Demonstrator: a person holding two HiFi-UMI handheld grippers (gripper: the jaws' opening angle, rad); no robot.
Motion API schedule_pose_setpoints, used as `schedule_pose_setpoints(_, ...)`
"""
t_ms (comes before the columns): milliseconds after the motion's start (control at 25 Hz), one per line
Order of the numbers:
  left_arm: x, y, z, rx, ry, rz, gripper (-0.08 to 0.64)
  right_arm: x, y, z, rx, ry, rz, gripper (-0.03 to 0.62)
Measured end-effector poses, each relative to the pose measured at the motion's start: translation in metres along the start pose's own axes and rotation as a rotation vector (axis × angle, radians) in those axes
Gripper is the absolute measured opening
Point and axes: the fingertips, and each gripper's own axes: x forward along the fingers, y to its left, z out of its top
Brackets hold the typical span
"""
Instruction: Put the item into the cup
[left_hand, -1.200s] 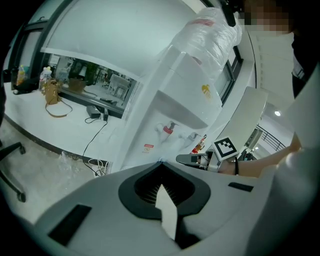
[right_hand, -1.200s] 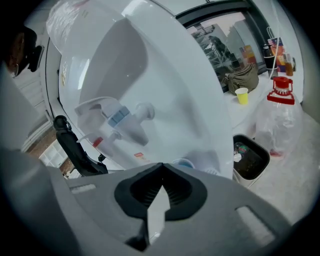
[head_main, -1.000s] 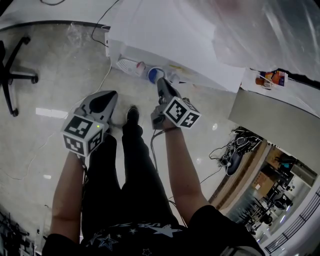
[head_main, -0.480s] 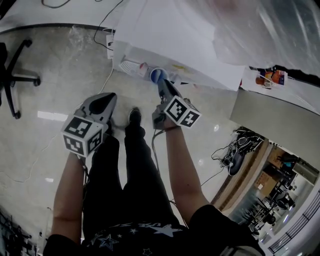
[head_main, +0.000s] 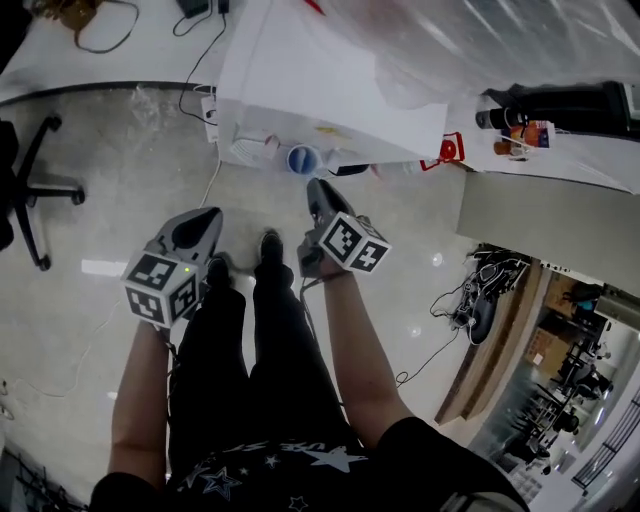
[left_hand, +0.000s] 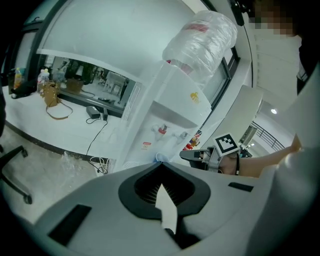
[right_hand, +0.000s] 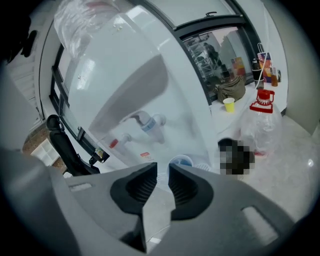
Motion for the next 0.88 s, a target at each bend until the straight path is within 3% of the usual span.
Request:
schedule_pose_setpoints(320, -0.041, -0.025, 0.009, -0.004, 0.005, -0.032, 0.006, -0.085, 0.039, 0.001, -0.01, -0.049, 0.013, 0.058)
schedule_pose_setpoints(360, -0.045, -0.031, 0.01, -0.009, 0.01, -0.042, 0.006, -0.096, 0.046, 0.0, -0.012, -0.049, 0.015, 0.005)
schedule_pose_setpoints(400, -0.049, -0.036, 0.011, -0.009, 0.016, -0.054, 0.006, -0.108, 0.052, -0.002, -0.011, -0.051, 0.019, 0.0)
schedule_pose_setpoints(640, -0.072, -0.076, 0.02, 0.055, 0.051, -0.106, 0.006, -0.166, 0.08, -0.013, 0.016, -0.055, 0.043, 0.0)
schedule_pose_setpoints(880, -0.094, -0.115, 0.028, 0.06, 0.017, -0.105, 0.006, -0.199, 0.106, 0.0, -0.059, -0.044, 0.105, 0.0)
